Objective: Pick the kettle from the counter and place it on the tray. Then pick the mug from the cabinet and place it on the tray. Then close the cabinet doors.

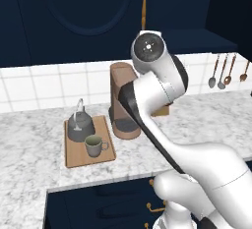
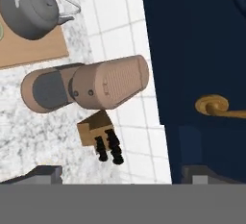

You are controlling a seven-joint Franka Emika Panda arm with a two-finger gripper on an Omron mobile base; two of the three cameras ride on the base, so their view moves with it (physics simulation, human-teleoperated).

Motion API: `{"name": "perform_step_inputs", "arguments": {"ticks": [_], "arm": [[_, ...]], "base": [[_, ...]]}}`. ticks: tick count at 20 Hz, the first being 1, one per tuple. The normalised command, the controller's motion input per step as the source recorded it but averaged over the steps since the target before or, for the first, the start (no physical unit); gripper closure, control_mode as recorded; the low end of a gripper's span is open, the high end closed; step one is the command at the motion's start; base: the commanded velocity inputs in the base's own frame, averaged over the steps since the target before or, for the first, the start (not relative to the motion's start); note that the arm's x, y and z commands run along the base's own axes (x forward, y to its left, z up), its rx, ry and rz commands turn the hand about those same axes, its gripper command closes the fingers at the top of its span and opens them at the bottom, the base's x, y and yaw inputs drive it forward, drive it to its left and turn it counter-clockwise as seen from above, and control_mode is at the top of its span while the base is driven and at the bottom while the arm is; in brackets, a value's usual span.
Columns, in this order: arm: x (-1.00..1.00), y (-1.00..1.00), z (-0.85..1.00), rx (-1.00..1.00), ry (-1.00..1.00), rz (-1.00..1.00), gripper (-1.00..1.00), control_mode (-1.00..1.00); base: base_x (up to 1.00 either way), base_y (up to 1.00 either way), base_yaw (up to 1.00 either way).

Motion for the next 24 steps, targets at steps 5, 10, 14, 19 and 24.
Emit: {"name": "perform_step_inputs", "arguments": {"ticks": [5, 10, 14, 19, 24], "arm": [[-0.71, -0.26, 0.11, 0.30, 0.00, -0.44, -1.00, -1.00], [-0.30, -0.24, 0.00, 0.05, -0.10, -0.11, -1.00, -1.00], [-0.23, -0.16, 0.00, 0.00, -0.12, 0.00, -1.00, -1.00], [-0.24, -0.29, 0.00, 0.00, -0.03, 0.00, -1.00, -1.00], [-0.22, -0.27, 0.00, 0.00, 0.00, 0.00, -1.00, -1.00]], "base": [[0.00, 0.00, 0.00], [0.00, 0.00, 0.00], [0.00, 0.00, 0.00], [0.00, 0.00, 0.00], [0.00, 0.00, 0.00]]}}
